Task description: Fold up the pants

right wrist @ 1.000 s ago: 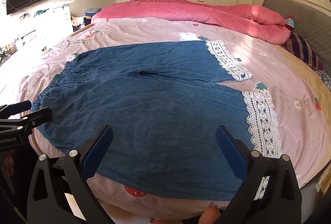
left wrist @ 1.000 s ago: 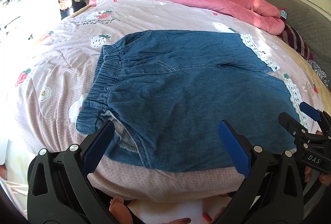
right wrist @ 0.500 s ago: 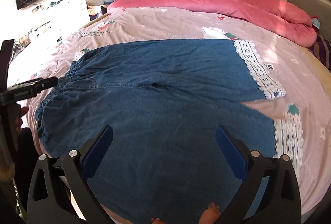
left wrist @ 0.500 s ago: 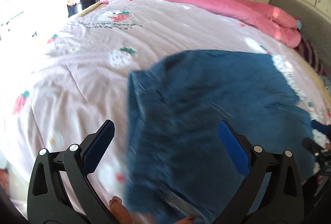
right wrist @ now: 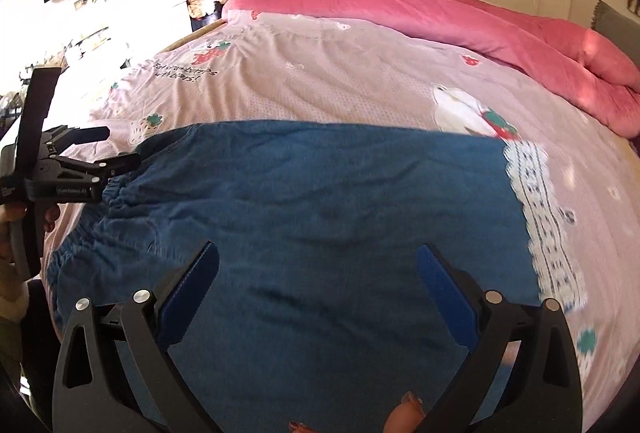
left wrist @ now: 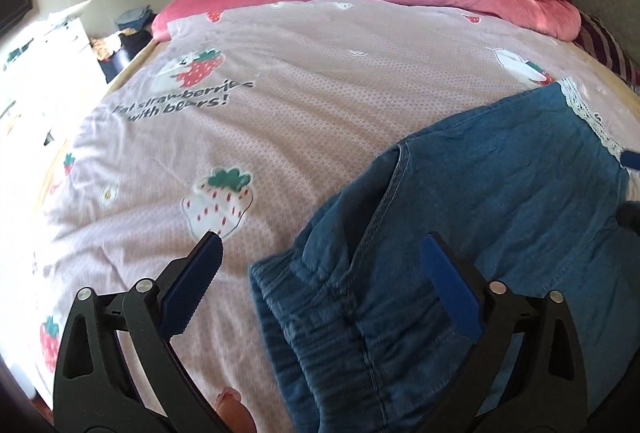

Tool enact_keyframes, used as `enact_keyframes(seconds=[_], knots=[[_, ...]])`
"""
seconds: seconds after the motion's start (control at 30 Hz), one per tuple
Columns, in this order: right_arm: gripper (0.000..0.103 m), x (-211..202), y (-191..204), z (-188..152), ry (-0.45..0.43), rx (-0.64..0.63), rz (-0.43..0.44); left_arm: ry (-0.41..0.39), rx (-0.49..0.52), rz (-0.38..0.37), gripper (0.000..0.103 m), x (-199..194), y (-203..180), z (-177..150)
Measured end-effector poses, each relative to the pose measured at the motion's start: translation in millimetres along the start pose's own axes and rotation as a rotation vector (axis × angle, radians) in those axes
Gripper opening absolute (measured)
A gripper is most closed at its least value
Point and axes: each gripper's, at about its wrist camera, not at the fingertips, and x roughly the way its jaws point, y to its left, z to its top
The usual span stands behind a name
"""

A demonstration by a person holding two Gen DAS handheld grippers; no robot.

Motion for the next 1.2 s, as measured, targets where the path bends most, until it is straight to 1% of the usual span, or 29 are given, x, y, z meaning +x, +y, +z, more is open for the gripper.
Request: enact_keyframes(seconds=[0.07,0.1,0.13,0.17,0.2,0.23,0.3,0.33,0.37,0.4,0.47,0.57,0.6,0.63,0.7,0.83,0.87,0.9,0.97,1.0,1.1,1.2], knots=[[0.099,12.9,-2.2,11.5,0.011,-0.011,0.019,0.009,0.025,-0.003,0.081,9.1,-1.0,4.4],[0.099,17.5,-2.7,15.0,0.018,-0.013,0.019,0.014,0.035,-0.007,0.074,12.3,-0.9,6.4],[0.099,25.4,-2.6,21.4,0.029,-0.023,0.022,0.019,0.044,-0.012,0.069,16.3,-1.2,7.7],[0.099,29.3,-2.1,24.8,0.031,-0.028,0.025,0.032,0.053,-0.02,0.056,21.9,-1.0,8.9],[0.099,34.7,-1.4,29.4,0.036,-0.038,0.033,0.046,0.055,-0.032,0.045,27.6,0.1,9.9],[0.099,39.3,0.1,33.5,0.043,-0.052,0.042,0.059,0.049,-0.05,0.04,33.1,1.9,10.2],[0.099,48.5,4.5,43.0,0.054,-0.086,0.042,0.07,0.06,-0.064,0.014,40.1,1.4,9.0],[0.099,53.7,8.2,48.7,0.059,-0.114,0.051,0.074,0.071,-0.069,0.01,42.6,0.0,8.6],[0.099,57.1,10.5,52.5,0.058,-0.133,0.052,0.073,0.082,-0.074,0.004,44.1,-2.3,7.0],[0.099,60.7,13.9,56.4,0.06,-0.155,0.054,0.066,0.097,-0.078,0.001,43.1,-5.2,5.3],[0.099,69.3,23.7,65.0,0.072,-0.217,0.056,0.036,0.115,-0.059,0.001,36.7,-7.5,4.3],[0.099,78.9,35.3,76.6,0.062,-0.312,0.027,-0.037,0.062,-0.089,0.001,15.4,0.1,5.2],[0.099,80.3,38.6,78.9,0.056,-0.34,0.017,-0.071,0.054,-0.098,0.0,5.2,1.9,4.9],[0.099,81.9,41.4,81.9,0.054,-0.37,0.014,-0.087,0.059,-0.103,0.0,-0.8,1.6,4.9],[0.099,86.5,48.6,87.4,0.07,-0.462,0.03,-0.132,0.066,-0.117,0.001,-17.2,-0.9,3.1],[0.097,95.3,61.4,84.7,0.118,-0.652,-0.005,-0.194,0.085,-0.141,0.001,-40.2,-9.4,0.0],[0.091,92.3,63.6,82.4,0.123,-0.686,0.016,-0.21,0.093,-0.142,0.0,-45.7,-12.0,-1.1],[0.053,88.5,63.5,80.6,0.121,-0.695,0.037,-0.223,0.101,-0.135,0.001,-50.6,-14.2,-2.1],[0.019,81.9,62.5,79.8,0.12,-0.67,0.052,-0.239,0.104,-0.122,0.001,-56.4,-15.4,-3.1],[0.008,77.1,61.1,77.9,0.116,-0.659,0.068,-0.248,0.102,-0.121,0.001,-58.9,-15.4,-3.8],[0.006,51.6,55.7,65.7,0.064,-0.623,0.082,-0.261,0.093,-0.121,0.001,-64.0,-14.5,-7.3],[0.006,17.2,52.3,49.6,0.004,-0.584,0.087,-0.271,0.084,-0.139,0.001,-69.4,-13.3,-15.1]])
